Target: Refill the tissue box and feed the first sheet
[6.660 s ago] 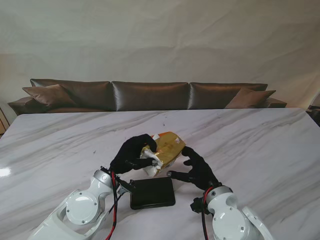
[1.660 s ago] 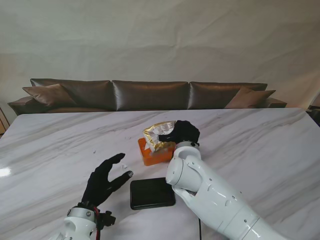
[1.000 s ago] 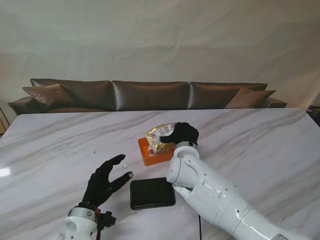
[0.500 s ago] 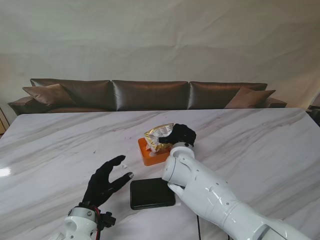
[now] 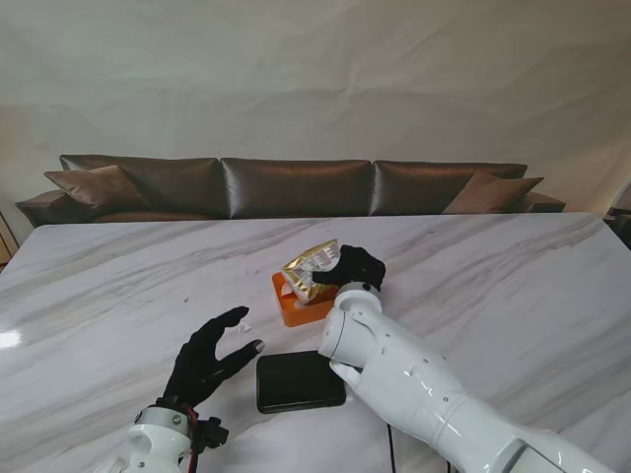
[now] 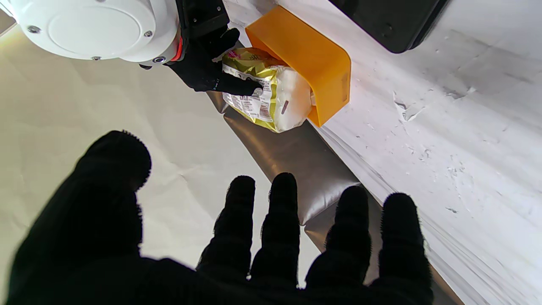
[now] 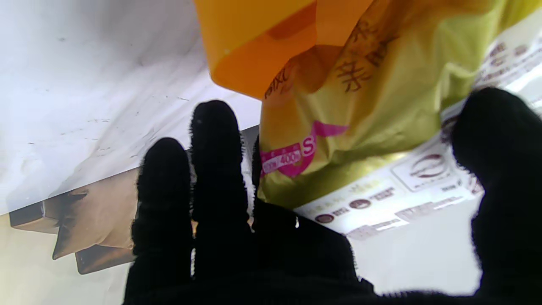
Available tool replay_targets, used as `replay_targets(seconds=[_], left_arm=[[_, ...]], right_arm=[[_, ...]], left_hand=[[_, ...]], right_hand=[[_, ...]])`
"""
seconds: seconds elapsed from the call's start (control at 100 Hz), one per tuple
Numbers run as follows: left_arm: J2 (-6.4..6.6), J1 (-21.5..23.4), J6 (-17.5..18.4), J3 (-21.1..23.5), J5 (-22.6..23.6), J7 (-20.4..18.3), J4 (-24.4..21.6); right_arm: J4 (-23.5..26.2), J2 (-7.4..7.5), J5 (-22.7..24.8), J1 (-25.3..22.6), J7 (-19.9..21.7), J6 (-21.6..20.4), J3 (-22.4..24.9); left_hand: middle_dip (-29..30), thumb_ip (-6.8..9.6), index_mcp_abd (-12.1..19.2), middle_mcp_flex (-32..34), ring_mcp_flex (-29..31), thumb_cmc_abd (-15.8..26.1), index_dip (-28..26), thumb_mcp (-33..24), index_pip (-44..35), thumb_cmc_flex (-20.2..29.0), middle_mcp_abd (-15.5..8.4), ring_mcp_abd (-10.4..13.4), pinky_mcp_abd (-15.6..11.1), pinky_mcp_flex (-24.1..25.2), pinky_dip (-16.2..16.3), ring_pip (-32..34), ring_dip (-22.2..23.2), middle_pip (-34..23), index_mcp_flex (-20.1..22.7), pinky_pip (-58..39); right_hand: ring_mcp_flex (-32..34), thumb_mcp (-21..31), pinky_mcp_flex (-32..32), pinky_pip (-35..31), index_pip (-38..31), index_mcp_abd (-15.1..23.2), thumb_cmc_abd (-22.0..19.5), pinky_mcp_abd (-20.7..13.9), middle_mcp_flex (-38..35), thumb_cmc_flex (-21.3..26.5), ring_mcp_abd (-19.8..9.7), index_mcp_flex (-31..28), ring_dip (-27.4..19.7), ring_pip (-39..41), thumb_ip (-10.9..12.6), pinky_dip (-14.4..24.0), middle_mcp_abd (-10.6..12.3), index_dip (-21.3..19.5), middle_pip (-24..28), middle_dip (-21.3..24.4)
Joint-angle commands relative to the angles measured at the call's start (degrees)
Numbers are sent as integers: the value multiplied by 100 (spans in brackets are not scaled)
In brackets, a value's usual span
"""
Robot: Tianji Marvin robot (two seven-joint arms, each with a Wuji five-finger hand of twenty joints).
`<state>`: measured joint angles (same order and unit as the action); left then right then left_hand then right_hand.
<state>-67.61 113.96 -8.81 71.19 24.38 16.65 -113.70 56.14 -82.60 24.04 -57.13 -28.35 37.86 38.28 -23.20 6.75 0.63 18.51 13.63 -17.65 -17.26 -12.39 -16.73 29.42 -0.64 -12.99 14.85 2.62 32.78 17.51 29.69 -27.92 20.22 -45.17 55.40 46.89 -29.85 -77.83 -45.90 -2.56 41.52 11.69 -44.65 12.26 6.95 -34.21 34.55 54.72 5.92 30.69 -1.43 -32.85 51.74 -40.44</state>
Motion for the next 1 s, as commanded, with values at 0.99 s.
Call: replay_targets(seconds=[0.99], left_arm=[[13,54,226,103,-111,-121,52]], right_arm=[[765,381,537,-99,1046,717,-265]], left_hand=[[19,10,99,-60,-57,201,68,171,58,-42,-181,121,109,75,14,-32,-31,33,-71,111]], right_hand=[[-1933,456,696,428,1923,-299,-593,-156,2055,-1099,202,-301,201,-406,362,99,-567,1222,-347,-86]])
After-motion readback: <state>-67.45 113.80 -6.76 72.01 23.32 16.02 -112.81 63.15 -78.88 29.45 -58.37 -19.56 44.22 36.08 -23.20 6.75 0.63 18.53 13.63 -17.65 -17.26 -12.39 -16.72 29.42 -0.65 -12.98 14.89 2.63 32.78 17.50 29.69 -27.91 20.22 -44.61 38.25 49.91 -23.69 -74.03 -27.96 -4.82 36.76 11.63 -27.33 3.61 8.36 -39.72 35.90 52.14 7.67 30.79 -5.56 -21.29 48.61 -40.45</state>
